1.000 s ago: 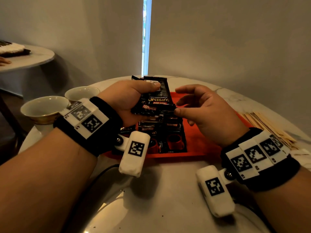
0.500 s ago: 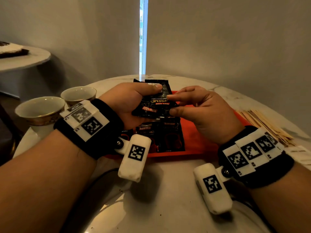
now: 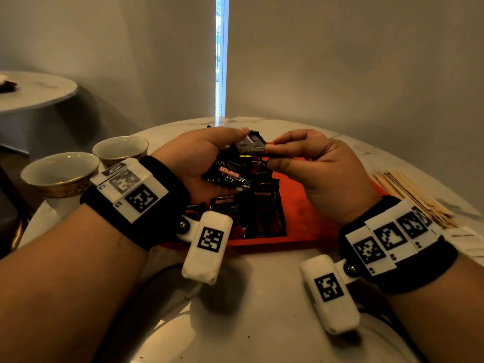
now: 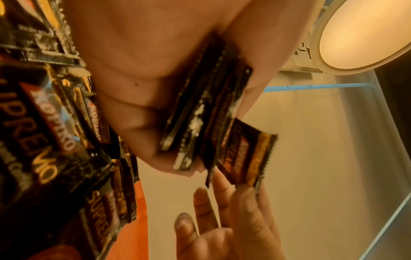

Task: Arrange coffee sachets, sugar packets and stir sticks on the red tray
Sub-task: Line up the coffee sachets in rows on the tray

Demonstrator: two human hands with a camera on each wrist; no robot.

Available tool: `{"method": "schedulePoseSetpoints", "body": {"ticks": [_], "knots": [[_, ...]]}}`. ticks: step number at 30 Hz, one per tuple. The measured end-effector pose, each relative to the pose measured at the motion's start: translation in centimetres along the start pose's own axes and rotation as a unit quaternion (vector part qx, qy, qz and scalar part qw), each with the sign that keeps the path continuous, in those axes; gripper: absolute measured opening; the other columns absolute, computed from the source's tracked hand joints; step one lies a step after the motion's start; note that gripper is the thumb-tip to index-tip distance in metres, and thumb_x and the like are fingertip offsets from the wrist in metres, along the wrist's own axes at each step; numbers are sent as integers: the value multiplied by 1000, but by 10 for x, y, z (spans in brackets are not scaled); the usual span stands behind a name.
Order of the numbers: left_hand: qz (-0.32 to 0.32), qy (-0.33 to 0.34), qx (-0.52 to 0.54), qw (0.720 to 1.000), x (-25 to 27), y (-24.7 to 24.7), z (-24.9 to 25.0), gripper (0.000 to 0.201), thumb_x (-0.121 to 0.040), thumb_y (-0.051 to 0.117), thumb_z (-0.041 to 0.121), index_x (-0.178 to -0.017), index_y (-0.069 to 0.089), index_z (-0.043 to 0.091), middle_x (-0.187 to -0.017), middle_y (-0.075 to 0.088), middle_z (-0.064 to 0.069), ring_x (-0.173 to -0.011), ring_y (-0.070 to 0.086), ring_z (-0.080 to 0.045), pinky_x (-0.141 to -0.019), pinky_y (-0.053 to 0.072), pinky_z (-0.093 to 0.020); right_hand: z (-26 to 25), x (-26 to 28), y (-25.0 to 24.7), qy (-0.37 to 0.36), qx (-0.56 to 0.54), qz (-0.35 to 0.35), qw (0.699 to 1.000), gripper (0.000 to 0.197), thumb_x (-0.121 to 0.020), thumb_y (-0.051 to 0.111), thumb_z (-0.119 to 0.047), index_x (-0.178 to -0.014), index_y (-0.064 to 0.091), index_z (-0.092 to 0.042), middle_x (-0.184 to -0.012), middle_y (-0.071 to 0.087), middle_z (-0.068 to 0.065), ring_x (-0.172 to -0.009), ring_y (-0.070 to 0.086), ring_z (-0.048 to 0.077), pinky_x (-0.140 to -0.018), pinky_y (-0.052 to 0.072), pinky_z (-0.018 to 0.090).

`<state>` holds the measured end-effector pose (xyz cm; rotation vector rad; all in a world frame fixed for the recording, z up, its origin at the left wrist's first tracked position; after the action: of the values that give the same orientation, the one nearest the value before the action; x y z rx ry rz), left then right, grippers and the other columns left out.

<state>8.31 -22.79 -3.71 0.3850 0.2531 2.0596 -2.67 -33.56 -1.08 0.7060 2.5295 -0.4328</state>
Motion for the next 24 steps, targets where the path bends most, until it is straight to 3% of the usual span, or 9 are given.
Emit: {"method": "schedulePoseSetpoints", "body": {"ticks": [2,4,8,12,15,19,24], "knots": [[14,-3,13,1000,0,-5,1,35,-96,54,35,-118,61,9,-86,66,-9,-66,65,-20,-60,56,-28,-5,-1,-6,-4,-12,34,999,23,-80,73,5,-94,75,-12,-91,70,-6,-79,66,-2,-67,49,12],[30,-1,31,999,0,-12,4,34,-95,55,33,-120,58,10,-90,66,-9,-68,64,-20,-61,55,-29,-3,-4,-18,4,-28,83,996,17,-84,70,5,-89,73,-11,-77,73,-10,-67,65,1,-62,50,16],[53,24,79,995,0,-22,12,30,-93,48,26,-115,58,8,-91,67,-12,-67,64,-20,-62,54,-29,13,-7,-34,44,-27,133,990,16,-90,68,-1,-87,69,-17,-82,74,0,-69,61,24,-52,48,30],[54,46,114,991,1,-25,17,37,-92,40,25,-116,59,5,-92,67,-14,-67,63,-21,-64,54,-27,35,-7,-25,147,-2,68,987,17,-89,68,1,-97,69,-14,-80,72,7,-62,61,18,-45,41,28],[54,50,119,990,0,-23,17,40,-92,38,22,-117,61,2,-92,66,-18,-66,65,-24,-65,57,-31,46,-2,-17,204,56,1,977,13,-87,71,-3,-90,72,-15,-73,70,4,-57,58,14,-45,40,27],[53,61,102,992,0,-23,18,35,-92,37,20,-113,62,7,-91,65,-15,-71,68,-27,-69,58,-37,50,4,-10,241,77,-49,966,10,-86,74,-5,-87,73,-15,-73,71,3,-57,59,12,-47,41,28],[64,69,91,991,1,-28,22,32,-95,38,21,-115,61,14,-97,66,-11,-79,72,-28,-75,58,-48,49,9,-8,265,123,-94,952,10,-84,77,-10,-90,74,-19,-83,76,3,-68,66,15,-53,46,29]]}}
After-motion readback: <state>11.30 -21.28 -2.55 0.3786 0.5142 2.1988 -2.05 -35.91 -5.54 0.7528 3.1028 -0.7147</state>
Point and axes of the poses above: each hand's wrist, its own x-axis away from the middle knuckle, its own y-axis out of the palm, z = x × y, the point moved 7 cm from there along -x, towards the middle knuckle
